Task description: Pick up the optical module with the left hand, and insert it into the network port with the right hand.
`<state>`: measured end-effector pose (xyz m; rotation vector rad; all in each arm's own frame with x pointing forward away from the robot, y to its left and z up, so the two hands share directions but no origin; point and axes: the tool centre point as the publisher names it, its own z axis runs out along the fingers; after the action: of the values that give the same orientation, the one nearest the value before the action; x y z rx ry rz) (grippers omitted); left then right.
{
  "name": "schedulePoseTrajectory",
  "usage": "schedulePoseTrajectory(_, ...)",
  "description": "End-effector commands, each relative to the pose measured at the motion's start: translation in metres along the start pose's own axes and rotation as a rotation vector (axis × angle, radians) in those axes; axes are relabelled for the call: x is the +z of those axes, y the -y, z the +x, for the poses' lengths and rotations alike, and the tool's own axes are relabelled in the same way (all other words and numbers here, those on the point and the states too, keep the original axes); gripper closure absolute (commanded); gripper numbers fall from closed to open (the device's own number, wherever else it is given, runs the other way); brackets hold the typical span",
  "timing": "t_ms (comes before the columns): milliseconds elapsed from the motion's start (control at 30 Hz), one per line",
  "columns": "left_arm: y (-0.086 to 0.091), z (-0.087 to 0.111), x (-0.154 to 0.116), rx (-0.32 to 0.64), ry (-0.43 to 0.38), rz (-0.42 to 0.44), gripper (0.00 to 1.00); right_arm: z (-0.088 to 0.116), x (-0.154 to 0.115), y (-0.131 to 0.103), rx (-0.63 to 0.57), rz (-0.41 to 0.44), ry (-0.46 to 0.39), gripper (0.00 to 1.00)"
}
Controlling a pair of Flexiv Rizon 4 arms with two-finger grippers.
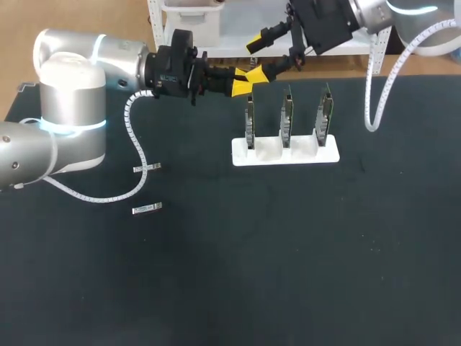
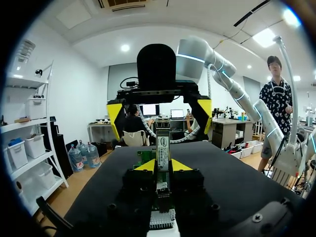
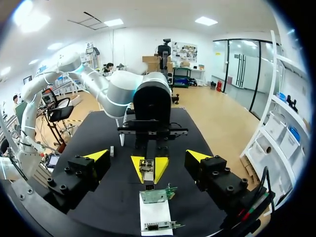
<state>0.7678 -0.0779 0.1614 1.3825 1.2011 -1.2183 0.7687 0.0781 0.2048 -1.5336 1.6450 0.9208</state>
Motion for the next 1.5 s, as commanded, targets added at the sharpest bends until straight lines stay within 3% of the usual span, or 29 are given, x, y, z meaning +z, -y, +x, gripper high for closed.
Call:
schedulePoseTrajectory(33,0.0,0.0,0.0,0.001,0.0,-0.002,1.0,0.001,0.0,0.004,0.004,0.003,-0.006,0.0)
schedulePoseTrajectory(100,0.0,0.0,0.0,0.001,0.0,-0.002,1.0,0.002,0.001,0.006,0.009,0.002,0.0,0.0)
schedulePoseTrajectory(133,0.0,0.0,0.0,0.001,0.0,-0.002,1.0,0.002,0.0,0.006,0.001,0.021,0.001,0.53)
schedulePoseTrajectory(167,0.0,0.0,0.0,0.001,0.0,-0.002,1.0,0.003,0.0,0.007,0.007,0.02,0.007,1.0)
schedulePoseTrajectory(933,0.0,0.0,0.0,0.001,0.0,-0.002,1.0,0.004,-0.002,0.002,0.029,0.02,0.021,1.0)
schedulePoseTrajectory(967,0.0,0.0,0.0,0.001,0.0,-0.002,0.97,0.004,-0.003,0.002,0.029,0.022,0.021,1.0)
schedulePoseTrajectory(1033,0.0,0.0,0.0,0.001,0.0,-0.002,0.0,0.004,-0.004,0.002,0.03,0.024,0.02,1.0)
schedulePoseTrajectory(1367,0.0,0.0,0.0,0.001,0.0,-0.002,0.0,0.003,-0.008,0.002,0.027,0.029,0.028,1.0)
schedulePoseTrajectory(1500,0.0,-0.004,0.003,0.006,-0.056,0.011,0.0,0.003,-0.012,0.001,0.024,0.022,0.03,1.0)
